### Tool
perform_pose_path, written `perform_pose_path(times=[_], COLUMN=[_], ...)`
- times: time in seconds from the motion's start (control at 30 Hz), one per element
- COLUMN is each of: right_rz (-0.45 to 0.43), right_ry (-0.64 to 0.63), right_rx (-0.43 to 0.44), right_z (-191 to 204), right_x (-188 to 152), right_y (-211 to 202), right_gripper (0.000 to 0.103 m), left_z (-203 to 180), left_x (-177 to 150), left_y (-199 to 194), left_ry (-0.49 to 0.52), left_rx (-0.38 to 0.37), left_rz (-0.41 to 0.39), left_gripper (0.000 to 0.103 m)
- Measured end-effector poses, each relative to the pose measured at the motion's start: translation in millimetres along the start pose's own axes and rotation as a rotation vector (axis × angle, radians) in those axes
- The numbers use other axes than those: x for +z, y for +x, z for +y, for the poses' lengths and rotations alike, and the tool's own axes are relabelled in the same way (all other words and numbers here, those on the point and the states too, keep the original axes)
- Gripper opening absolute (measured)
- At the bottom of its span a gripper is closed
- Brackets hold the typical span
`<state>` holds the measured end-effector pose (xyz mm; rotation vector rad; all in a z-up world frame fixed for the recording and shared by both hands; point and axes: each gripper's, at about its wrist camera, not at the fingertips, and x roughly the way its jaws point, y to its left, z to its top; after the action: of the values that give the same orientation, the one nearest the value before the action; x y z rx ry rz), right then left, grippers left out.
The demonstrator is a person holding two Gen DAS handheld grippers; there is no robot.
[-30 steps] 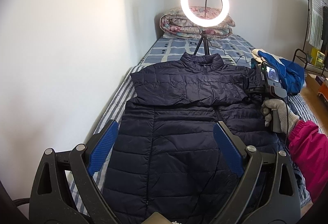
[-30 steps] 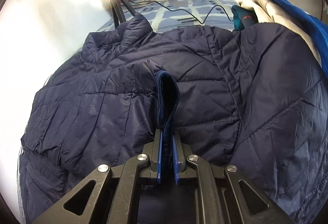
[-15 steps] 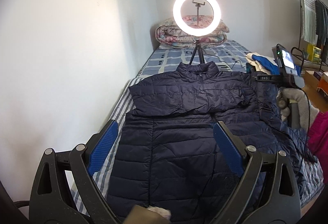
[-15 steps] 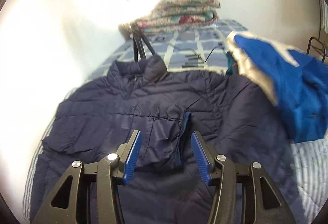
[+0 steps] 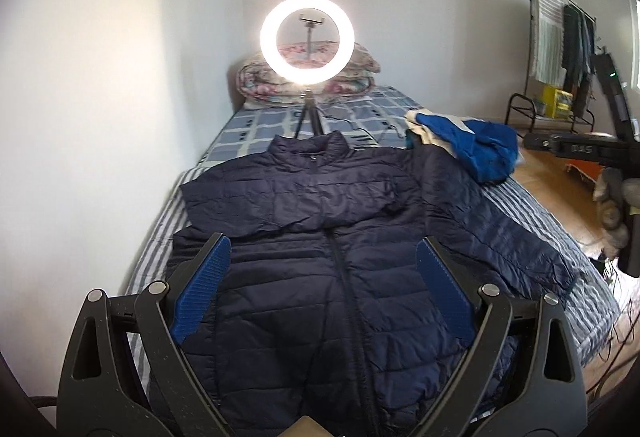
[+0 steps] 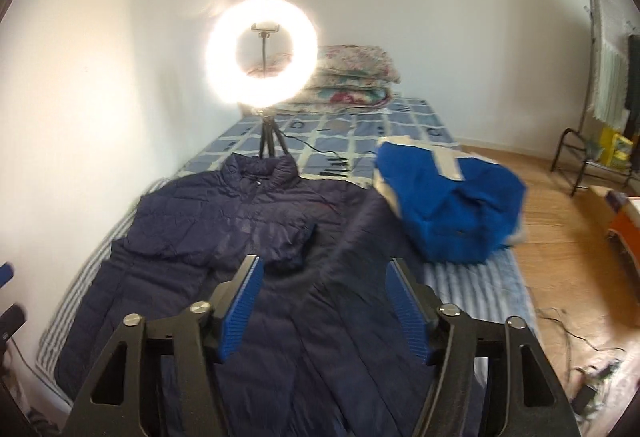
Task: Fold large clothes
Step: 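Open the right tool and release the sleeve onto the jacket, then grasp the other sleeve cuff with the left tool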
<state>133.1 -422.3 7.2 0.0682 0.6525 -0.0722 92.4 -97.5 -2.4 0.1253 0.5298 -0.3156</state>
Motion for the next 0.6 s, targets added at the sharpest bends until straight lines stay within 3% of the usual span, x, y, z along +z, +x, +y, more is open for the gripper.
perform_pose_path(times=[0.13, 0.2, 0.27, 0.6], right_rz=[0.004, -0.013, -0.019, 0.015], right_ry=[0.011, 0.031, 0.052, 0.206], right_rx=[-0.052, -0.085, -0.127, -0.284], right_z=[-10, -16, -25, -85], right_x=[-25, -39, -56, -112], right_y=[-46, -67, -87, -117], right_gripper=[0.078, 0.093, 0.099, 0.1], left_z=[-26, -39, -55, -150], left_x=[-4, -3, -5, -28], left_y=[-1, 3, 5, 18], left_ry=[0.037, 0.064, 0.1, 0.269], left_rx=[-0.076, -0.107, -0.132, -0.35], left_rz=[-0.005, -0.002, 0.001, 0.084], left_gripper=[0.096, 0.096, 0.096, 0.096])
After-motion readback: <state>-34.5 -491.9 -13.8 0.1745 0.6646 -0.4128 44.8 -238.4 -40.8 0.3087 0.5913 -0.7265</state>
